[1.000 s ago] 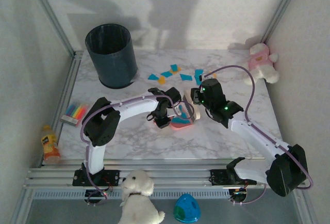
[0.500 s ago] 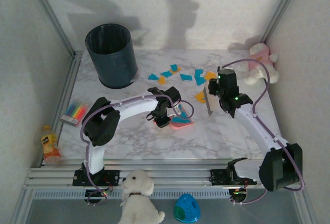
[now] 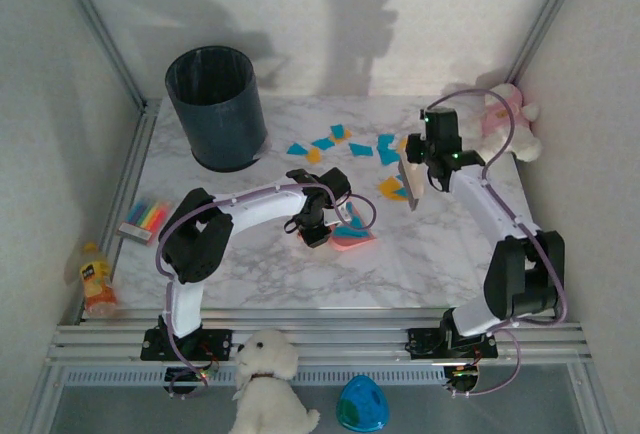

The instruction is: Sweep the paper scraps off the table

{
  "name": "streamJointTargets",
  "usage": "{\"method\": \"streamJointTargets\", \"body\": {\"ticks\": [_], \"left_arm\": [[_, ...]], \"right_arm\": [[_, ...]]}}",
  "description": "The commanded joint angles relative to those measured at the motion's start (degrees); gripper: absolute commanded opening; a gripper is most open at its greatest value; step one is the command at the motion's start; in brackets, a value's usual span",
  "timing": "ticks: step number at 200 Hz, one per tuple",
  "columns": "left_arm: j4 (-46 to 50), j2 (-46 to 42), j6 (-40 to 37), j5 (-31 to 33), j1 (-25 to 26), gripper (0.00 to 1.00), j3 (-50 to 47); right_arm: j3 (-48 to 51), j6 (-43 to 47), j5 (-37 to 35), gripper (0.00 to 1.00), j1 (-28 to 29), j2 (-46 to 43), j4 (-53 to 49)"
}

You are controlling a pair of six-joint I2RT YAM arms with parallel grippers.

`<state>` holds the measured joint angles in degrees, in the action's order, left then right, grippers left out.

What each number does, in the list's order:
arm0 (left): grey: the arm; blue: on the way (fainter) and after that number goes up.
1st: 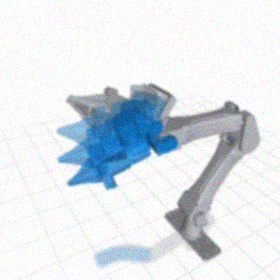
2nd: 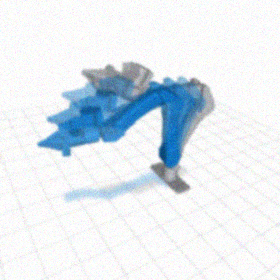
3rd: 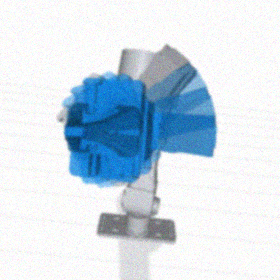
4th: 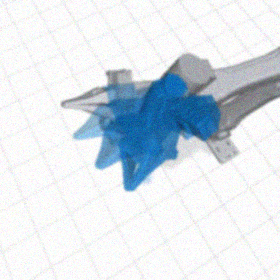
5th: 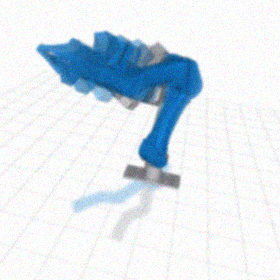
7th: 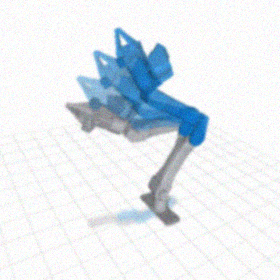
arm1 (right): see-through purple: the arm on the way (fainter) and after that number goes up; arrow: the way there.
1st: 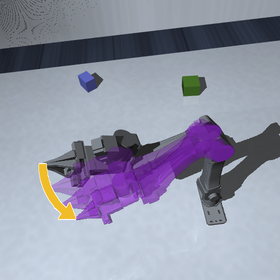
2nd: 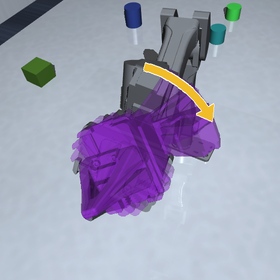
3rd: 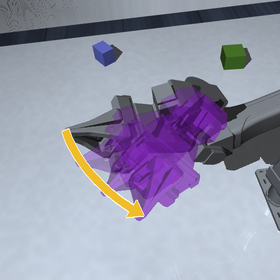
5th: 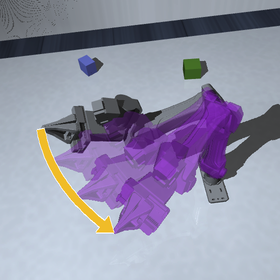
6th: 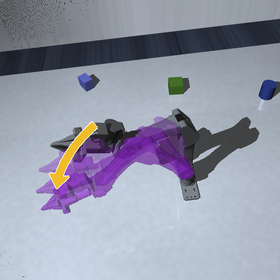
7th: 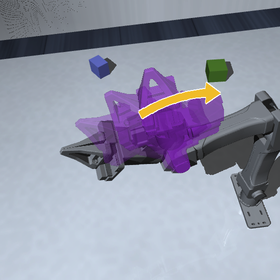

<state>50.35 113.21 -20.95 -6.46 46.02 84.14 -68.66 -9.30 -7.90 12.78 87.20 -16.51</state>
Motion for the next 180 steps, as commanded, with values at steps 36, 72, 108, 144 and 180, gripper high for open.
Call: {"method": "streamJointTargets", "body": {"ticks": [36,72,108,144,180], "left_arm": [[0.88,-0.37,0.47,0.13,-0.49,0.0,-0.85],[0.91,-0.62,0.47,0.22,-0.49,0.0,-0.74],[1.06,-0.75,0.47,0.3,-0.49,0.0,-0.64],[1.21,-0.62,0.55,0.32,-0.56,0.0,-0.48],[1.32,-0.53,0.65,0.38,-0.49,0.0,-0.44]], "right_arm": [[-6.04,0.71,2.18,0.0,-0.85,5.99,-1.89],[-4.61,-0.57,3.01,0.0,-0.8,6.46,-3.76],[1.17,-1.83,4.98,0.0,-0.51,2.32,-3.34],[6.75,-2.96,5.21,0.0,0.77,-2.75,-4.21],[10.7,-3.89,6.72,0.0,2.63,-8.33,-5.07]]}}
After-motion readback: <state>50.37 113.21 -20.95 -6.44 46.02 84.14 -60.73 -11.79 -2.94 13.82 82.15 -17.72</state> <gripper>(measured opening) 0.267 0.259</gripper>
